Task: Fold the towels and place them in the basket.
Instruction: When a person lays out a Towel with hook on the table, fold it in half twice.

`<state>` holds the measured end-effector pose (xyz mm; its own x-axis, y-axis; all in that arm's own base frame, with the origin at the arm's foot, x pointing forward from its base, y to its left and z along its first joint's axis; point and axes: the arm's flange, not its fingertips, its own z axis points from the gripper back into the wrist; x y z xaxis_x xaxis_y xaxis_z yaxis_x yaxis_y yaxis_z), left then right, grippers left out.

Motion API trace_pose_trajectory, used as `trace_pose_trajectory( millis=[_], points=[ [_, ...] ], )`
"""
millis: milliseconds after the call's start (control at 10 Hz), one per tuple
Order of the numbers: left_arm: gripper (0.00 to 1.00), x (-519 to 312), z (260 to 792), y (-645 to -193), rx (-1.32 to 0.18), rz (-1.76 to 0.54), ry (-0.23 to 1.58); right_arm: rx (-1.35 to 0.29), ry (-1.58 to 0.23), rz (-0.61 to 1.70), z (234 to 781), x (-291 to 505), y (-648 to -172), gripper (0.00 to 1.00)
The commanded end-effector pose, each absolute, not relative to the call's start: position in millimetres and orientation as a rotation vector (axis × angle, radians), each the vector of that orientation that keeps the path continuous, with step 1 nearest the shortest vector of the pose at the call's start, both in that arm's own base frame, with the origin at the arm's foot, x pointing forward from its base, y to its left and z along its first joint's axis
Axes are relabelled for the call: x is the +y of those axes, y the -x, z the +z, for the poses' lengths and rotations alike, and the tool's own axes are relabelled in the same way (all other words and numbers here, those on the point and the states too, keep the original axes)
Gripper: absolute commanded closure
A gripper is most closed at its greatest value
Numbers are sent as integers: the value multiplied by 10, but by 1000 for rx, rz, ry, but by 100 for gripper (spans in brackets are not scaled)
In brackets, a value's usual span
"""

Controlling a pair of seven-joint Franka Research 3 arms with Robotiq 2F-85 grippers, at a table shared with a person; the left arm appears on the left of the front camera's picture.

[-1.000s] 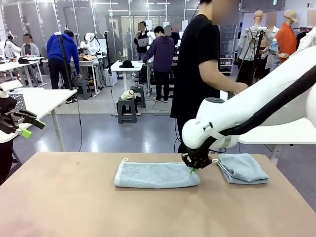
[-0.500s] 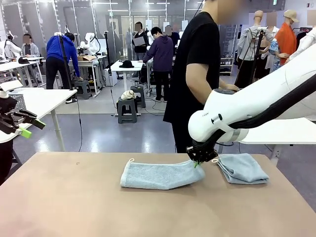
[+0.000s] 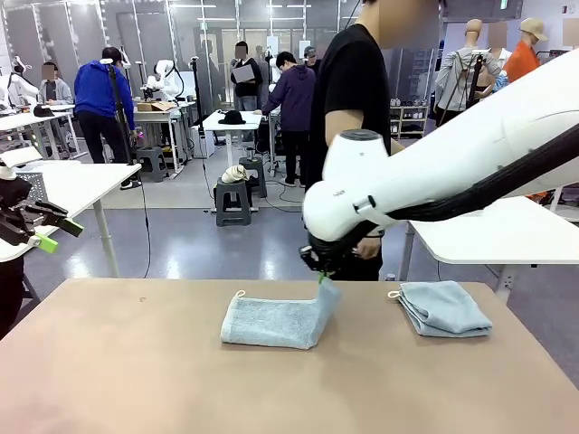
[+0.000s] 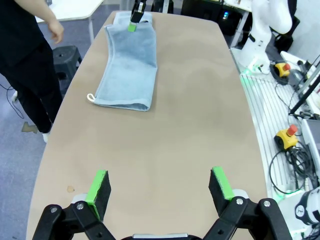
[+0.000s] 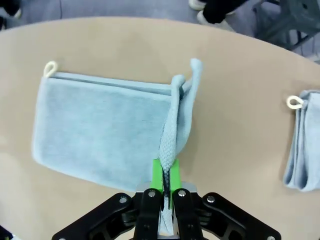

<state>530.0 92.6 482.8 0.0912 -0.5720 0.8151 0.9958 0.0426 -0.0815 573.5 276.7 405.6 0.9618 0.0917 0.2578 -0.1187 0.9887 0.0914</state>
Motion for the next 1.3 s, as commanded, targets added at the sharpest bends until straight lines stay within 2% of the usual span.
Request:
trace_pose_trajectory(
  millis=[0, 600, 1200],
  points=[
    [0, 929, 4834, -5297, -696, -1360, 781, -247, -84, 109, 4023, 3238, -5822, 100],
    [0, 929, 4834, -5297, -696, -1360, 781, -302, -186, 15, 3758, 4205, -5892, 100],
    [0, 929, 4834, -5297, -696, -1360, 781, -278, -242, -67, 3531, 4433, -5832, 100]
  ],
)
